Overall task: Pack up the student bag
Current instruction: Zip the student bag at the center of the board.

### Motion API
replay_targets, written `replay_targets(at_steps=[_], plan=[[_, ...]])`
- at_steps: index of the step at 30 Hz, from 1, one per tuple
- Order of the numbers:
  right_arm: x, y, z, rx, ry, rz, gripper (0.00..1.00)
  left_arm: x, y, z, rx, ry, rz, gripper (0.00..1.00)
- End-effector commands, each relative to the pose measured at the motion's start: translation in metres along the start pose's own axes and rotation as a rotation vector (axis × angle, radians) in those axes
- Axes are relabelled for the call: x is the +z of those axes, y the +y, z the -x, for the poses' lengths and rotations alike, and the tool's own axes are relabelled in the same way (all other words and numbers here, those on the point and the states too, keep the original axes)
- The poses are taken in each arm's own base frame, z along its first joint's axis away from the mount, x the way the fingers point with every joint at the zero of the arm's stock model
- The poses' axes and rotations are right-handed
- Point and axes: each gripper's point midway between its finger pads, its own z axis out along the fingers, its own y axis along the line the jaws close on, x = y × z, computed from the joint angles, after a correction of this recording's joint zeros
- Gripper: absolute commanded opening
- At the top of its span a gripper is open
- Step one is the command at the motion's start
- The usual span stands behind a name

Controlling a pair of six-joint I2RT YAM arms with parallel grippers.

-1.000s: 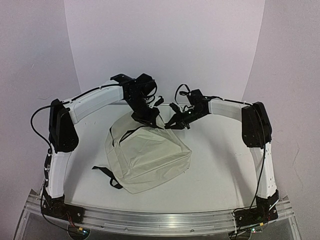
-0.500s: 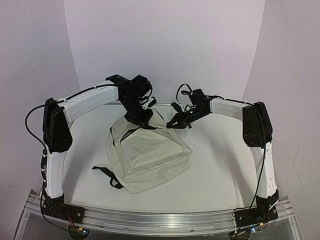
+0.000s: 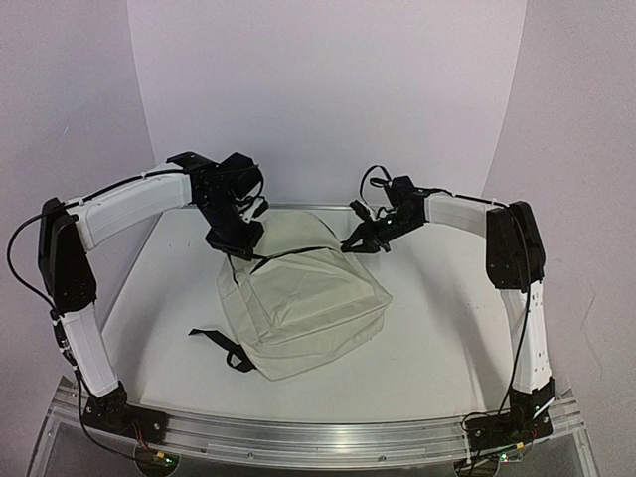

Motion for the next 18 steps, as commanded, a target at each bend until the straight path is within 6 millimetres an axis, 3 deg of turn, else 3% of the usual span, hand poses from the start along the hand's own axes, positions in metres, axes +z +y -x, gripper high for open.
replay_targets(at_steps=[1, 10, 14, 15, 18], plan=[[-0.035, -0.035, 0.024, -0.016, -0.091, -0.127, 0.0, -0.017, 0.032, -0.033, -0.069, 0.022, 0.082, 0.0], [-0.04, -0.042, 0.032, -0.029, -0.102, -0.143, 0.0, 0.018, 0.062, -0.09, -0.176, 0.12, 0.127, 0.0], [-0.041, -0.024, 0.037, -0.057, -0.103, -0.082, 0.0, 0.023, 0.055, -0.076, -0.197, 0.089, 0.093, 0.02], [-0.041, -0.019, 0.037, -0.067, -0.102, -0.07, 0.0, 0.022, 0.052, -0.067, -0.211, 0.063, 0.079, 0.1], [-0.042, 0.0, 0.033, -0.109, -0.091, -0.033, 0.0, 0.02, 0.043, -0.041, -0.276, -0.01, -0.005, 0.45]])
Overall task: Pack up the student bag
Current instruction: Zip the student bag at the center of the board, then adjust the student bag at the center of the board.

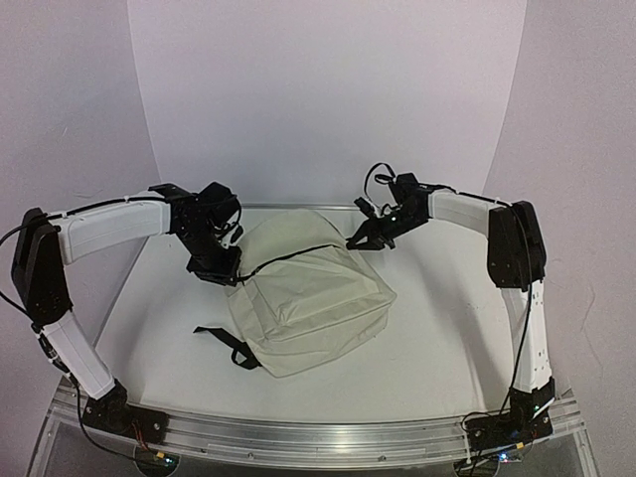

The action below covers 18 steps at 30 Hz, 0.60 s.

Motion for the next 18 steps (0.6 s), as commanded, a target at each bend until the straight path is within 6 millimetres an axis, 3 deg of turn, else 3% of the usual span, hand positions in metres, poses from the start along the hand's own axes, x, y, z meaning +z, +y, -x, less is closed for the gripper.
replay_targets(at_steps=[1, 3, 5, 8, 13, 18], plan=[[-0.028, 0.014, 0.023, -0.097, -0.074, 0.011, 0.05, -0.008, 0.0, 0.029, -0.13, -0.071, -0.056, 0.58], [-0.034, 0.023, 0.021, -0.132, -0.071, 0.033, 0.36, -0.01, 0.003, 0.044, -0.192, -0.115, -0.093, 0.73], [-0.043, 0.027, 0.027, -0.194, -0.094, -0.007, 0.66, -0.013, 0.011, 0.059, -0.267, -0.158, -0.146, 0.79], [-0.053, 0.029, 0.048, -0.282, -0.145, -0.067, 0.85, -0.016, 0.032, 0.078, -0.389, -0.219, -0.208, 0.84], [-0.034, 0.012, 0.077, -0.233, -0.176, -0.053, 0.88, 0.011, 0.054, 0.096, -0.547, -0.209, -0.329, 0.86], [-0.009, -0.001, 0.086, -0.164, -0.167, 0.004, 0.8, 0.041, 0.049, 0.109, -0.577, -0.177, -0.421, 0.83]])
